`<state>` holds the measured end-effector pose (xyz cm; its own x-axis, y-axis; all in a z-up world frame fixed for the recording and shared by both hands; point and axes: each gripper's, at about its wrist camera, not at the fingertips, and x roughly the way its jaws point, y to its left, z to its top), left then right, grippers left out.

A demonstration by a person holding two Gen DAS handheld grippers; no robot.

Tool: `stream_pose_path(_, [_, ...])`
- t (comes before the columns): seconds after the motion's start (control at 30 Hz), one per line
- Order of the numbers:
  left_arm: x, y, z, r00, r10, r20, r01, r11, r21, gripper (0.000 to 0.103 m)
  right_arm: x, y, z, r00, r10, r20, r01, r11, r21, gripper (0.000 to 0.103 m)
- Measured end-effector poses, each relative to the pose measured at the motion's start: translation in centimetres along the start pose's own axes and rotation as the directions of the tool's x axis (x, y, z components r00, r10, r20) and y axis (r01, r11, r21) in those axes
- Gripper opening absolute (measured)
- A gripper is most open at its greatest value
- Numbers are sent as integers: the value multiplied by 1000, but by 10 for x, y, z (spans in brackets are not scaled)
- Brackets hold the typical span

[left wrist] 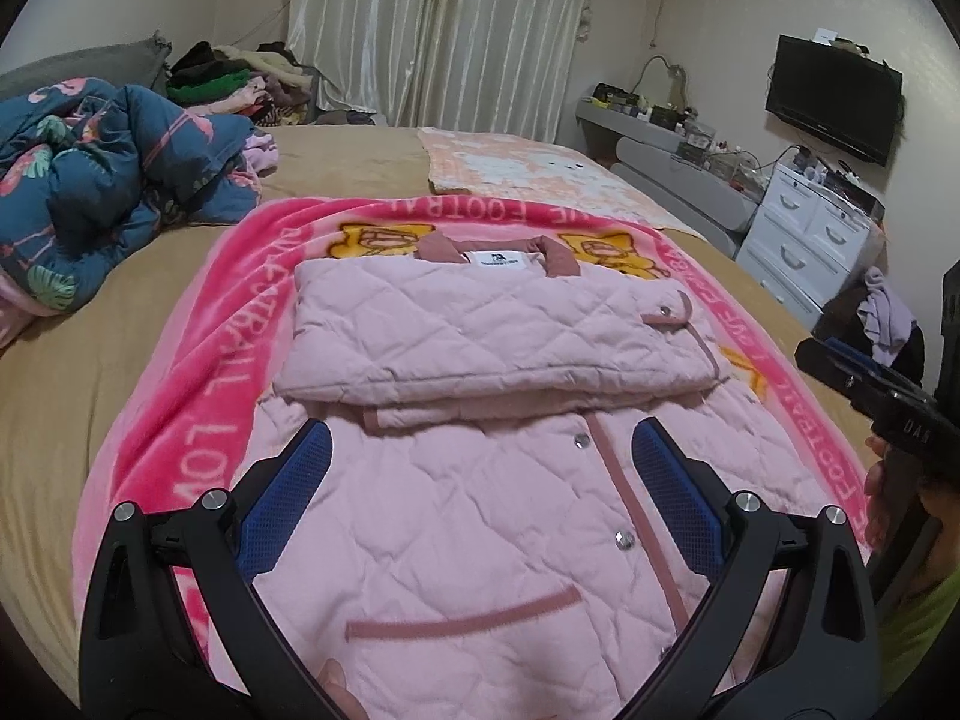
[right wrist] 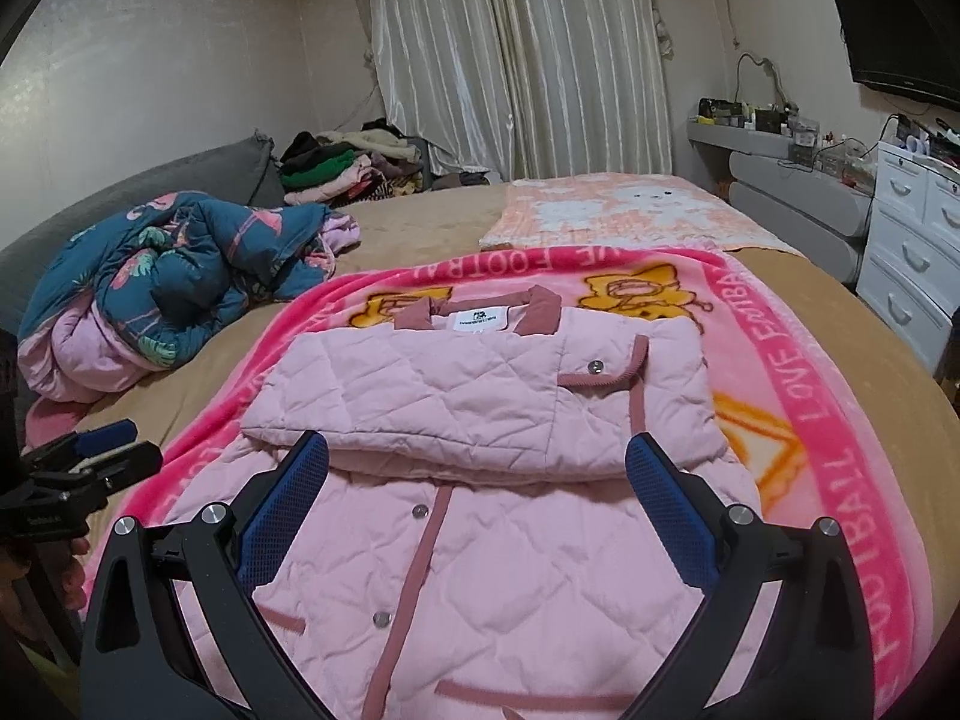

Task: Fold large clothes
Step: 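Move both tools back along the jacket toward its hem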

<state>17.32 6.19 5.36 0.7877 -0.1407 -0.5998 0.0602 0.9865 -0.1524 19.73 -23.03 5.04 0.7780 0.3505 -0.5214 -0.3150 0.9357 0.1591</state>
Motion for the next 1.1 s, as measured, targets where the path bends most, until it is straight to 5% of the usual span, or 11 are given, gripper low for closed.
stream_pose_path(1.1, [-75, -21, -63, 999, 35, 9, -35, 999, 14, 94, -98, -14, -57, 999, -52, -6, 52, 998, 20, 99])
